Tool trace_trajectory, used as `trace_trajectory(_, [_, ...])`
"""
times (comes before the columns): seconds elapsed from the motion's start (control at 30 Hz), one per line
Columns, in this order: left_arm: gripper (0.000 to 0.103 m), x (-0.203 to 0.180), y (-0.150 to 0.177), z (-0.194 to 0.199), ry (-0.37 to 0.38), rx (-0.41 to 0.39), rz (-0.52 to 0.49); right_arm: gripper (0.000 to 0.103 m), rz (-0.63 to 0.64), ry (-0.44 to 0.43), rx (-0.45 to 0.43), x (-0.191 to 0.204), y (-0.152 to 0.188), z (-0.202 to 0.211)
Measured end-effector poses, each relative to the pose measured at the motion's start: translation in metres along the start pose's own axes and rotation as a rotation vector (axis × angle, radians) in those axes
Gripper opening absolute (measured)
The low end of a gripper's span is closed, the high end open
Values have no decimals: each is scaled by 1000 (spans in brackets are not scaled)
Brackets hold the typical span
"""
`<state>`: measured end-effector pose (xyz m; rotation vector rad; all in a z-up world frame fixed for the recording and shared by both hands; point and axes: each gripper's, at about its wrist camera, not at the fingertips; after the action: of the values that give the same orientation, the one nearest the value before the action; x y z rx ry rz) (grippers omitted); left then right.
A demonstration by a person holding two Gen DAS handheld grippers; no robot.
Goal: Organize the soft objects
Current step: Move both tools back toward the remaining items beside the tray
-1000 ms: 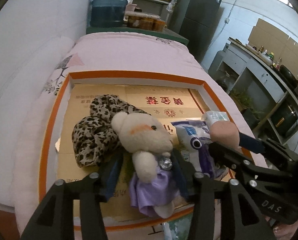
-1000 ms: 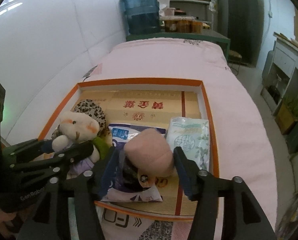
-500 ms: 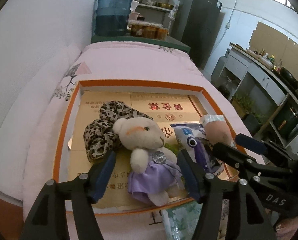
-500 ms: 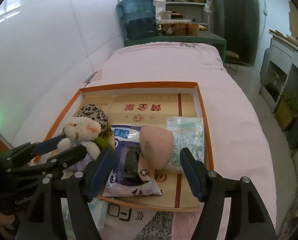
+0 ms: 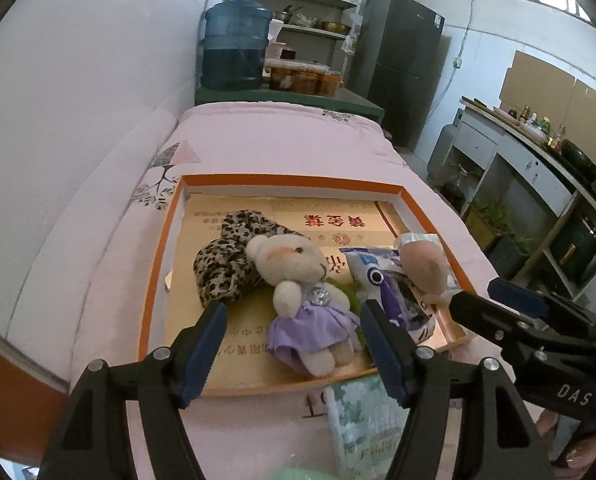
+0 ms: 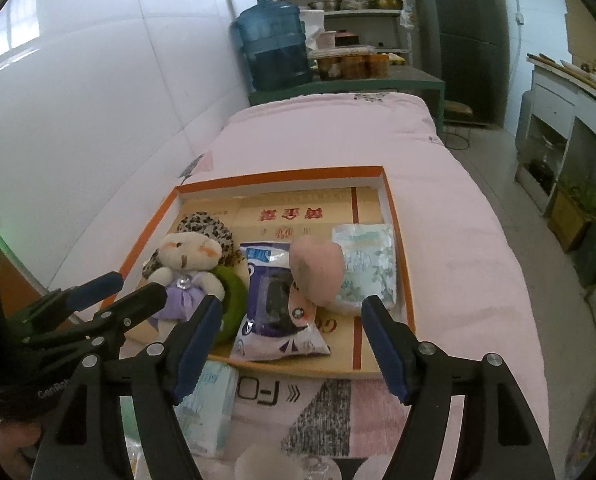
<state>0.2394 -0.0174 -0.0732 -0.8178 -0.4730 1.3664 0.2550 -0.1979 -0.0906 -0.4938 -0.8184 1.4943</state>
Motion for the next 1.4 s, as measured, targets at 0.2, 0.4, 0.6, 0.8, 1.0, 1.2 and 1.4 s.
trace_trajectory(0.2, [69,5,8,18,-46,-24,4,74,0,9,4,6,10,12])
trace_trajectory(0.4, [69,9,18,35,-87,-47,4,74,2,7,19,13,24,22])
trace_trajectory(0.6, [69,7,27,50,-113,-53,-4,74,5,5,17,19,34,36])
trace_trajectory(0.8, [69,5,36,66,-121,-60,-14,74,3,8,10,22,40,49])
trace_trajectory(1.0, [69,6,42,82,-120,-70,-12,74,9,13,5,27,47,64])
trace_trajectory(1.2, [69,9,52,100,-119,-86,-5,74,17,17,-6,29,55,81])
trace_trajectory(1.4, [69,11,59,116,-115,-100,2,74,24,18,-8,31,66,96])
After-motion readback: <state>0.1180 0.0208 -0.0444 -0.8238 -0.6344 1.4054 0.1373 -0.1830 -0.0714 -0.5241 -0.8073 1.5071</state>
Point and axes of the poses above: each gripper's, at about its wrist camera, not at the fingertips, and z roughly against the way its jaws point, x to its left, y to its underside, and after that the axes turned 4 degrees about -x, right-handed
